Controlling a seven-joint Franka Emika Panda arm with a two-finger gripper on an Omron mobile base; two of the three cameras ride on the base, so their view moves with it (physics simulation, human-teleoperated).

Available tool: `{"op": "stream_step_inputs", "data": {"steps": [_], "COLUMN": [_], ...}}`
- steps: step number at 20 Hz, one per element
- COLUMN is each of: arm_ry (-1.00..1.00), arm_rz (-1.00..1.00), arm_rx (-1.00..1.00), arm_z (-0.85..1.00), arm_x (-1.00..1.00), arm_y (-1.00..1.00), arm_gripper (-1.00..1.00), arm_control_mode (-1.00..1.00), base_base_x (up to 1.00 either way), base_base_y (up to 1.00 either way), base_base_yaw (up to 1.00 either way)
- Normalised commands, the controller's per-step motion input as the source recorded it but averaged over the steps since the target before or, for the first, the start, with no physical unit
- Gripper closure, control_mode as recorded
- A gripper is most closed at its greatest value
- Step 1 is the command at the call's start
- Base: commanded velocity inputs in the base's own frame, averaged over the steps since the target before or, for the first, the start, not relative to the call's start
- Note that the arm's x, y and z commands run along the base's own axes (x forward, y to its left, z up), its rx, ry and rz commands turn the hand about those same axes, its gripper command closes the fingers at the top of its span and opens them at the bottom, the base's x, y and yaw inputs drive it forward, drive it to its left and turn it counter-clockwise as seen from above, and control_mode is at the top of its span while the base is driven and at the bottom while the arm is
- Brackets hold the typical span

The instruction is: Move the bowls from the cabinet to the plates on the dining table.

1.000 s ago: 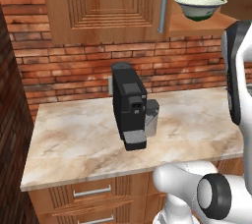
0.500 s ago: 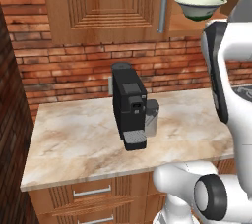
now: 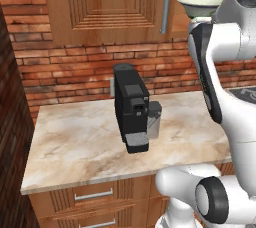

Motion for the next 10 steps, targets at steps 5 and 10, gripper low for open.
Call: {"op": "stream_step_inputs", "data": {"steps": [5, 10], "arm_ry": [-0.02, 0.00], "arm_rz": [0.14, 0.20], "arm_rx": [0.05, 0.05], "arm_z": [0.01, 0.00], "arm_x": [0.36, 0.42], "arm_y": [0.34, 0.34], "arm_gripper": [-1.00, -1.00], "arm_control_mode": [-1.00, -1.00], "base_base_x": [0.00, 0.00], "base_base_y": [0.00, 0.00], "base_base_yaw": [0.00, 0.00]}}
